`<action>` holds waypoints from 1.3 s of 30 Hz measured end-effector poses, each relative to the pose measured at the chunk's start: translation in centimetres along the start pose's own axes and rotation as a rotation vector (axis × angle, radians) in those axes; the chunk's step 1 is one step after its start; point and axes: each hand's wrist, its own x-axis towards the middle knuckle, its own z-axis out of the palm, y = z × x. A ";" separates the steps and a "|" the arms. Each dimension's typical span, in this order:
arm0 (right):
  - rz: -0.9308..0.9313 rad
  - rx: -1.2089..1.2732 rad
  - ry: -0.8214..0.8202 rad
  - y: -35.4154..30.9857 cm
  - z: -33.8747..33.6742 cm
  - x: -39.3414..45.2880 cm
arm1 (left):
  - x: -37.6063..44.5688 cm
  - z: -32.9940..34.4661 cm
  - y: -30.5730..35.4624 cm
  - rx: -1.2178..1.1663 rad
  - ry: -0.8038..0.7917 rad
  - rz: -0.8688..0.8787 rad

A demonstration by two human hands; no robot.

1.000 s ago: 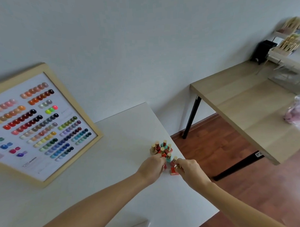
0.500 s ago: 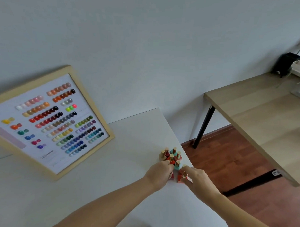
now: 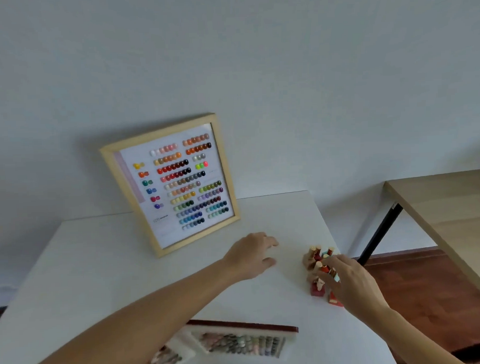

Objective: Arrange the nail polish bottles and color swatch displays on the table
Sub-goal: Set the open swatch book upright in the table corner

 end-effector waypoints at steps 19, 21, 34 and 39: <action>-0.294 0.226 -0.408 -17.0 -2.4 -4.1 | -26.4 -6.5 -8.0 -0.164 0.186 -0.345; -0.321 0.167 -0.445 -17.4 -2.0 -4.7 | -27.9 -6.3 -8.3 -0.113 0.169 -0.368; -0.466 -0.099 -0.413 -17.3 -0.4 -4.2 | -30.2 -4.7 -8.7 0.169 0.157 -0.410; -0.521 -0.106 -0.430 -18.6 -0.1 -2.0 | -30.3 -5.4 -9.5 0.134 0.183 -0.461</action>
